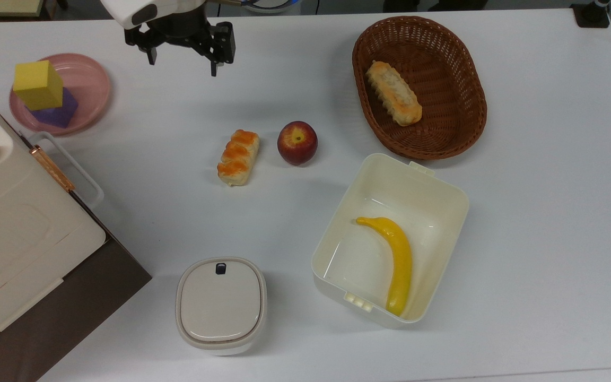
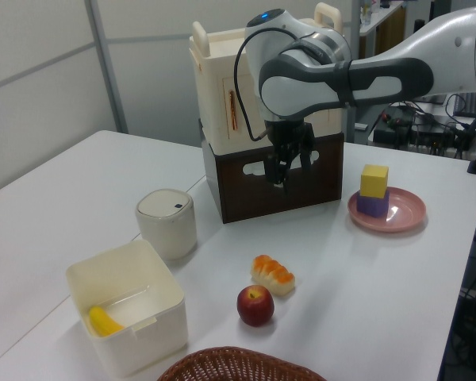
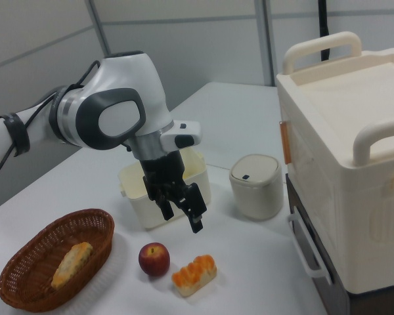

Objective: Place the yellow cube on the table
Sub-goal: 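Move the gripper over the yellow cube on the pink plate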

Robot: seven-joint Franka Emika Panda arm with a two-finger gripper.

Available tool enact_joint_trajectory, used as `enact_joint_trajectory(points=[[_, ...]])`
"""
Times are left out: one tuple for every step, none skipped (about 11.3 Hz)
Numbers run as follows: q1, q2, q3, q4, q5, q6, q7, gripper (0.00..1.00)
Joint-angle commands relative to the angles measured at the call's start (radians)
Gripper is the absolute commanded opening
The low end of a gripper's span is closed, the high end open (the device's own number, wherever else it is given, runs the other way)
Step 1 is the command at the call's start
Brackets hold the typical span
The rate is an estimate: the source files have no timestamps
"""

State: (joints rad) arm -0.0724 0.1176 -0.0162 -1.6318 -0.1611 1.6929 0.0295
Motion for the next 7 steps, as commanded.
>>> enact_joint_trajectory(points=[[-0.009,-0.013,-0.01,0.004,0.009,-0.004,-0.033,1.0],[-0.02,-0.016,-0.008,0.004,0.009,-0.004,-0.036,1.0],[-0.021,-0.016,-0.008,0.004,0.009,-0.004,-0.055,1.0],[-0.021,-0.016,-0.008,0.004,0.009,-0.004,-0.065,1.0],[-0.026,-0.018,-0.01,0.004,0.009,-0.004,-0.066,1.0],[-0.041,-0.021,-0.01,0.004,0.009,-0.004,-0.074,1.0],[-0.058,-0.021,-0.01,0.006,0.011,-0.004,-0.1,1.0]])
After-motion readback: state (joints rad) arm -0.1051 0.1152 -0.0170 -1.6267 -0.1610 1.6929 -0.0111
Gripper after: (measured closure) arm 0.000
